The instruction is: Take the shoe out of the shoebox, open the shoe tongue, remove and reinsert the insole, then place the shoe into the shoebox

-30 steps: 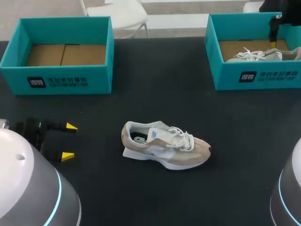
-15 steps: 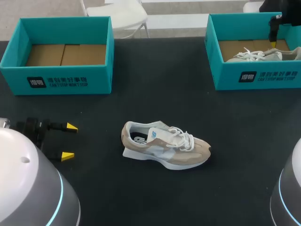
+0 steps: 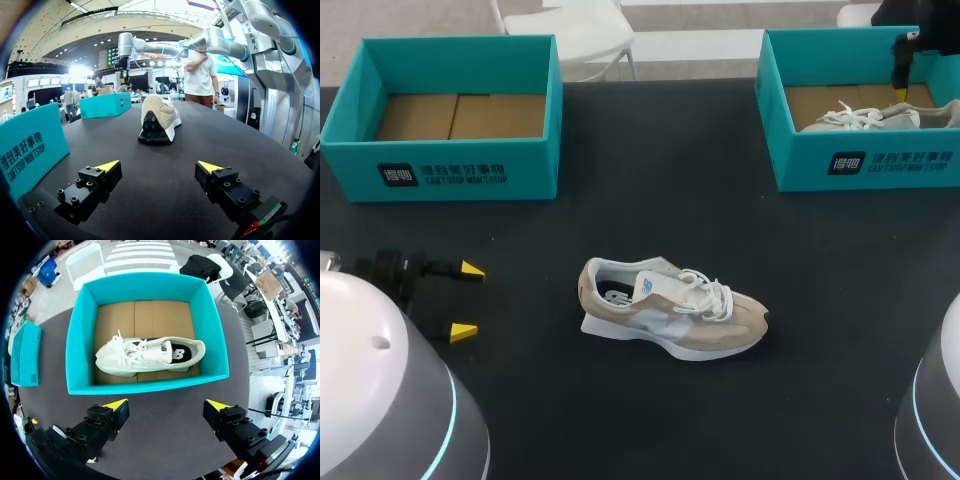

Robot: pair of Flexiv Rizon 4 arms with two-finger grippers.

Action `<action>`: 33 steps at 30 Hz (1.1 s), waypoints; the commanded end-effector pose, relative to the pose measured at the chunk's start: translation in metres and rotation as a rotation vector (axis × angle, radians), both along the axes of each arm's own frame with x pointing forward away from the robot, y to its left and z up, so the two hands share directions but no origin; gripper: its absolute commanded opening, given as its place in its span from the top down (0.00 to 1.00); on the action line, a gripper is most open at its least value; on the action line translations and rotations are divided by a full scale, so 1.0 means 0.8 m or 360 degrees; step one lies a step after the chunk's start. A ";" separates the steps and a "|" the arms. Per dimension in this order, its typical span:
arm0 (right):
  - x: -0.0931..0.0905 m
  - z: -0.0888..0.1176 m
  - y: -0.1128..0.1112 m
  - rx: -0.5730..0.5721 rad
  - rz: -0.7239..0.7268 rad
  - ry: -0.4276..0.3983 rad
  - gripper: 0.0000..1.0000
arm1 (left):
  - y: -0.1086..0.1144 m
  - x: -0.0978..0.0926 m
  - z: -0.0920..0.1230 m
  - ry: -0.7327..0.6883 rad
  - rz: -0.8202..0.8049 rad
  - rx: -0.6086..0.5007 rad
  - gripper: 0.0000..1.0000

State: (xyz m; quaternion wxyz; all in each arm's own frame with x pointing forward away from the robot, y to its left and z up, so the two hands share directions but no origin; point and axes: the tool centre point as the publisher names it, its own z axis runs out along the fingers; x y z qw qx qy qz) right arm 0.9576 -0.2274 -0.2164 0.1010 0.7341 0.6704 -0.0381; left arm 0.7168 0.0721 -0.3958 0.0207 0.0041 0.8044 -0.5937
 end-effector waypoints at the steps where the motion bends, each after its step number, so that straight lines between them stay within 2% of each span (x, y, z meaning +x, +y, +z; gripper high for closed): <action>1: -0.001 0.000 0.000 0.0001 -0.0001 -0.0003 0.00 | -0.012 0.002 0.001 -0.0007 -0.0019 0.0030 0.00; 13: -0.001 0.000 0.000 0.0001 -0.0001 -0.0003 0.00 | -0.077 0.029 0.013 -0.0016 -0.0127 0.0033 0.00; 21: -0.001 0.000 0.000 0.0001 -0.0001 -0.0003 0.00 | -0.120 0.030 0.010 0.0015 -0.0227 0.0043 0.00; 33: -0.001 0.000 0.000 0.0001 -0.0001 -0.0003 0.00 | -0.158 0.038 0.002 0.0025 -0.0258 0.0032 0.00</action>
